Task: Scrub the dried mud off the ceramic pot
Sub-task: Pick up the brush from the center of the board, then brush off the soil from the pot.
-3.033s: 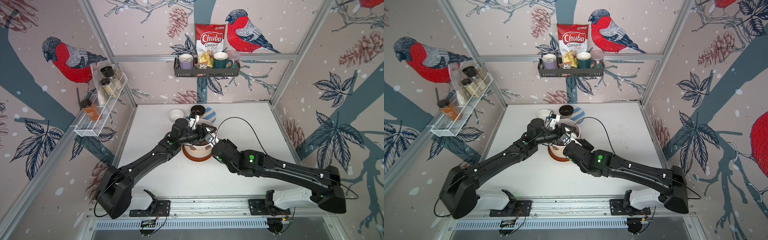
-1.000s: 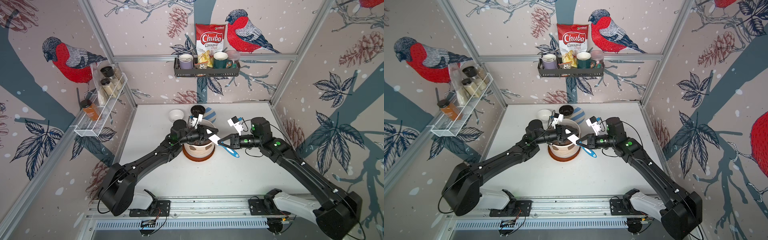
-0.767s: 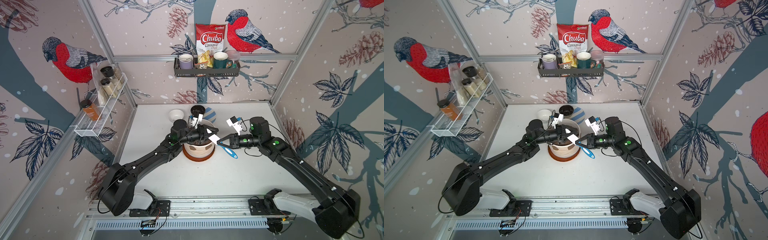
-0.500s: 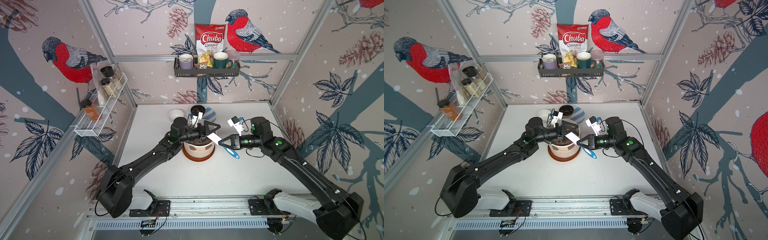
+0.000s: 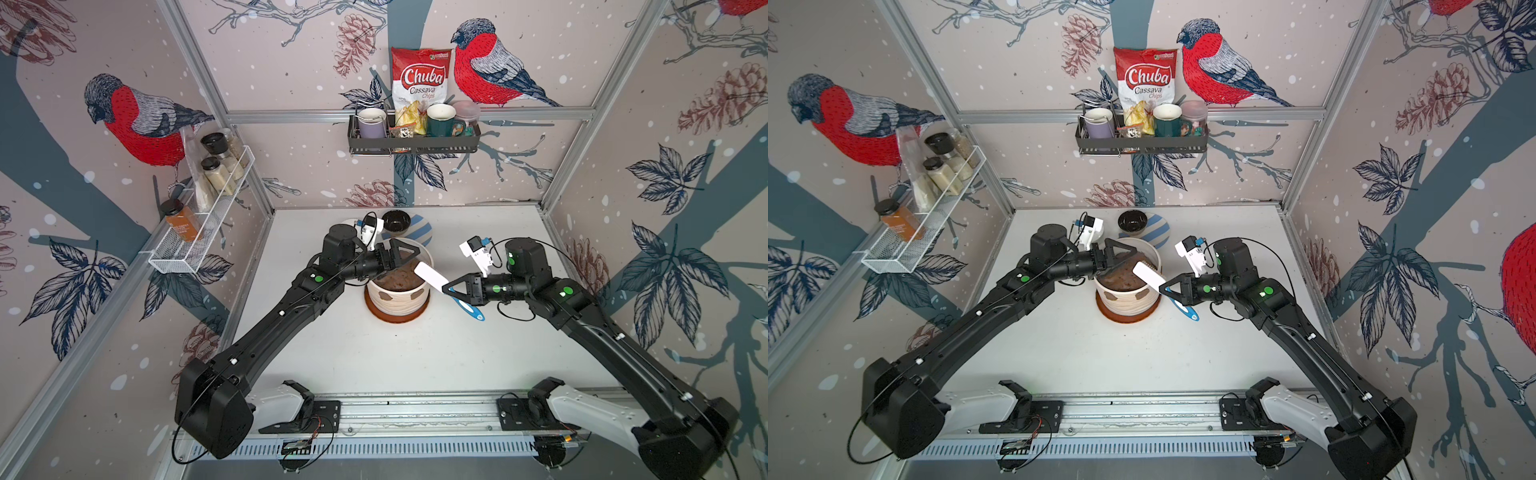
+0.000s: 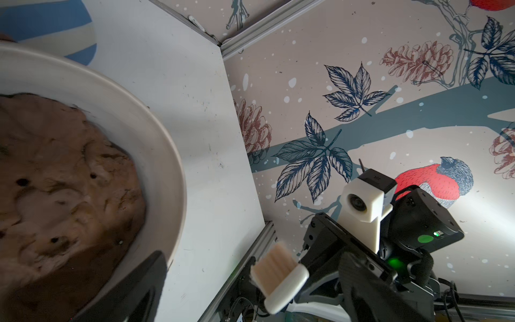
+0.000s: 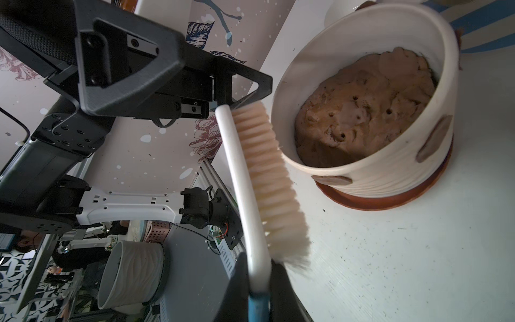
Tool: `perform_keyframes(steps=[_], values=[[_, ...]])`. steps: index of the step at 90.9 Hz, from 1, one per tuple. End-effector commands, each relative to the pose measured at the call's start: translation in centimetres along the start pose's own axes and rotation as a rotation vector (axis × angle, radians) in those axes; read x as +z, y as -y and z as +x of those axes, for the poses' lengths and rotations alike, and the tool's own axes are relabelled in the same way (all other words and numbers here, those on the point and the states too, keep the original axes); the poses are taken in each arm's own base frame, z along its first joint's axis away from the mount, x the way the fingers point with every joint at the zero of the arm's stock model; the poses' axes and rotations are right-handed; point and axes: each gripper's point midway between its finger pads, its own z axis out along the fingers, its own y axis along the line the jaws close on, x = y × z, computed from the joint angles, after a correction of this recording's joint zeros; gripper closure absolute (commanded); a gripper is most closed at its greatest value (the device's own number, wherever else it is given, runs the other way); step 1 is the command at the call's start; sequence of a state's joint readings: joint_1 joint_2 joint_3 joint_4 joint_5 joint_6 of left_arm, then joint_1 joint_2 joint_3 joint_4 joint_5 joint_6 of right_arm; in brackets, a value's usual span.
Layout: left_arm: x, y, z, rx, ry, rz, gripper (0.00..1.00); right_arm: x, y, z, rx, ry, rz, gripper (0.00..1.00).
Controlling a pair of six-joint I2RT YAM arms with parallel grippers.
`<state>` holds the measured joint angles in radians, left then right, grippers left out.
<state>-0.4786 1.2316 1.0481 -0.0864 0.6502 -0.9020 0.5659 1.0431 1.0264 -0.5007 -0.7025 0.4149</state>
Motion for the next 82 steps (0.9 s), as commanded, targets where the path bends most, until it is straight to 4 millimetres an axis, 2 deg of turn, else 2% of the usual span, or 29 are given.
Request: perform_keyframes(steps=[1,5,12,21,23,32,48,54,66,71,82], values=[[-1.6,-1.2,-0.2,0.049,0.008,-0.068,0.04,-0.4,0.6,-0.5,-0.081,0.032,0.099,1.0],[-2.3,-1.9,-0.4,0.076,0.027,-0.11,0.03,-0.4,0.7,-0.3,-0.137,0.03,0.16,1.0],[-3.9,-4.3,-0.6,0.14,0.048,-0.257,0.04,-0.1,1.0,0.2,-0.244,0.023,0.277,1.0],[-5.8,-6.7,-0.7,0.233,0.014,-0.438,0.03,1.3,-0.3,1.3,-0.397,-0.006,0.328,1.0],[-6.2,-6.9,-1.2,0.254,0.017,-0.467,0.02,1.7,-0.7,1.5,-0.42,-0.015,0.322,1.0],[-8.3,-9.7,-2.8,0.275,0.022,-0.644,0.02,3.1,-2.4,2.8,-0.512,-0.071,0.281,1.0],[-12.1,-14.9,-6.5,0.305,0.126,-0.904,0.02,5.0,-4.3,4.2,-0.644,-0.118,0.281,1.0],[-13.2,-16.3,-7.5,0.332,0.16,-0.982,0.03,5.5,-4.7,4.7,-0.672,-0.147,0.289,1.0],[-13.9,-17.6,-8.6,0.234,0.213,-0.925,0.03,6.4,-4.9,5.5,-0.667,-0.21,0.306,1.0],[-13.7,-18.4,-8.1,0.195,0.21,-0.895,0.03,6.7,-4.6,5.7,-0.647,-0.221,0.319,1.0],[-12.8,-18.5,-7.5,0.183,0.184,-0.833,0.03,8.0,-4.0,5.9,-0.619,-0.244,0.338,1.0]])
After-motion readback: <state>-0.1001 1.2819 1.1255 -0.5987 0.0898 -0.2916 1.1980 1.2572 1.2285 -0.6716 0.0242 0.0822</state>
